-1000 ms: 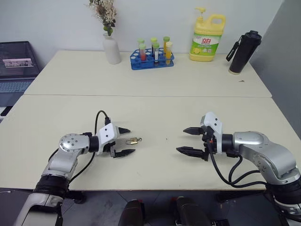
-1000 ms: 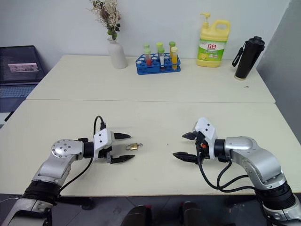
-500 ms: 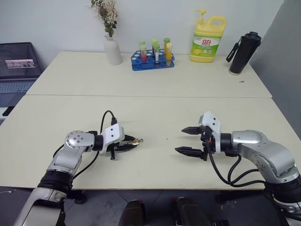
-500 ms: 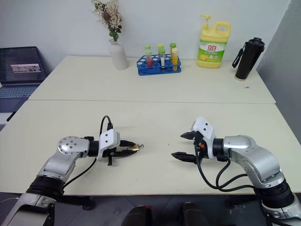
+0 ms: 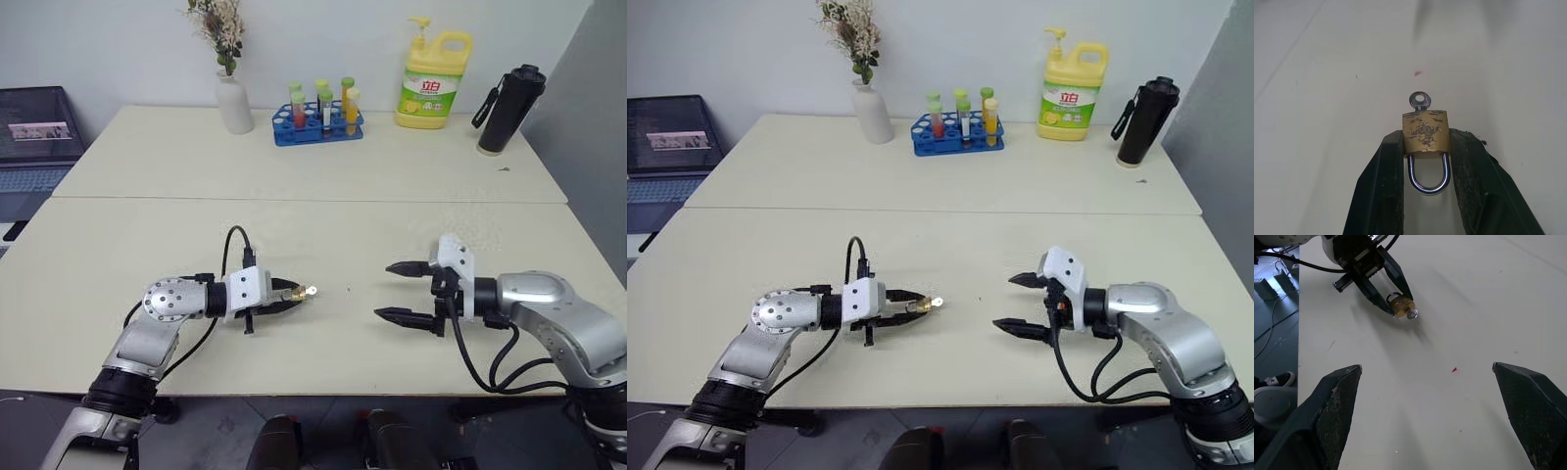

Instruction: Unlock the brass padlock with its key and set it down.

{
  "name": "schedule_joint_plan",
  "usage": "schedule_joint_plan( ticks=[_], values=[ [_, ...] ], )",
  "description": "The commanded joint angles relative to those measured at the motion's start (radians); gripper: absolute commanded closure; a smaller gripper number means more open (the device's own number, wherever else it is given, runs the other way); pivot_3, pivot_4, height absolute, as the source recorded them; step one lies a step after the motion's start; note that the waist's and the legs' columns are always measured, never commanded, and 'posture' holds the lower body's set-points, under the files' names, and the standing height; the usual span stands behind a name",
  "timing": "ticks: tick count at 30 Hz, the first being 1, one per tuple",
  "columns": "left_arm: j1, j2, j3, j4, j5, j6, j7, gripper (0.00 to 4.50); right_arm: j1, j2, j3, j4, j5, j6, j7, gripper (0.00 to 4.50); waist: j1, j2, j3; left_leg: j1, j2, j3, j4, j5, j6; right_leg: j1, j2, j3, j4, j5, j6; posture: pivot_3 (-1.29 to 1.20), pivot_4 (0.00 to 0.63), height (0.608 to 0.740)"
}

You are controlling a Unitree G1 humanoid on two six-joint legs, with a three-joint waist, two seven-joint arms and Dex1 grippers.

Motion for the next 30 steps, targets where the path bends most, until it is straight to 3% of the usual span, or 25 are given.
schedule_joint_plan(
  ticks=[1, 4, 8, 14, 18, 28, 30],
  values=[
    [0.016, 0.020, -0.001, -0.184, -0.008, -0.072, -0.004, 3.54, 0.040, -0.013, -0.076, -0.007, -0.002, -0.089, 0.017, 0.00, 0.000, 0.000, 0.000, 0.000, 0.000, 0.000, 0.000, 0.000, 0.000, 0.000, 0.000, 0.000, 0.000, 0.000, 0.000, 0.00, 0.150, 0.740],
    [0.016, 0.008, -0.020, -0.239, 0.014, -0.095, 0.015, 3.54, 0.073, -0.029, -0.100, -0.016, 0.018, -0.098, 0.041, 0.00, 0.000, 0.000, 0.000, 0.000, 0.000, 0.001, 0.000, 0.000, 0.000, 0.000, 0.000, 0.001, 0.000, 0.000, 0.000, 0.00, 0.150, 0.740],
    [-0.058, -0.028, -0.028, -0.139, 0.196, -0.408, 0.134, 3.54, 0.069, -0.039, -0.121, -0.040, 0.124, -0.008, 0.063, 0.00, 0.001, 0.000, 0.000, 0.001, 0.000, 0.001, 0.000, 0.000, 0.000, 0.001, 0.001, 0.001, 0.000, 0.000, 0.000, 0.00, 0.150, 0.740],
    [-0.089, -0.025, -0.029, -0.023, 0.302, -0.660, 0.258, 3.54, 0.034, 0.056, -0.057, -0.072, 0.242, 0.143, -0.025, 0.00, -0.005, 0.000, 0.000, 0.002, 0.001, 0.001, -0.001, 0.000, 0.000, 0.001, 0.001, 0.002, 0.000, 0.000, 0.000, 0.00, 0.150, 0.740],
    [-0.095, -0.024, -0.028, -0.006, 0.335, -0.714, 0.323, 3.54, -0.010, 0.130, -0.029, -0.034, 0.240, 0.170, -0.077, 0.00, -0.002, 0.000, 0.000, 0.001, 0.001, 0.001, 0.000, 0.000, 0.000, 0.001, 0.001, 0.001, 0.000, 0.000, 0.000, 0.00, 0.150, 0.740],
    [-0.088, -0.012, -0.035, -0.035, 0.387, -0.728, 0.411, 3.54, -0.087, 0.197, -0.015, 0.038, 0.266, 0.228, -0.081, 0.00, 0.000, 0.000, 0.000, 0.001, 0.000, 0.001, 0.000, 0.000, 0.000, 0.001, 0.000, 0.001, 0.000, 0.000, 0.000, 0.00, 0.150, 0.740],
    [-0.084, -0.010, -0.039, -0.039, 0.394, -0.729, 0.421, 3.54, -0.096, 0.206, -0.015, 0.043, 0.273, 0.240, -0.084, 0.39, -0.001, 0.000, 0.000, 0.001, 0.000, 0.001, 0.000, 0.000, 0.000, 0.001, 0.000, 0.000, 0.000, 0.000, 0.000, 0.00, 0.150, 0.740]
  ],
)
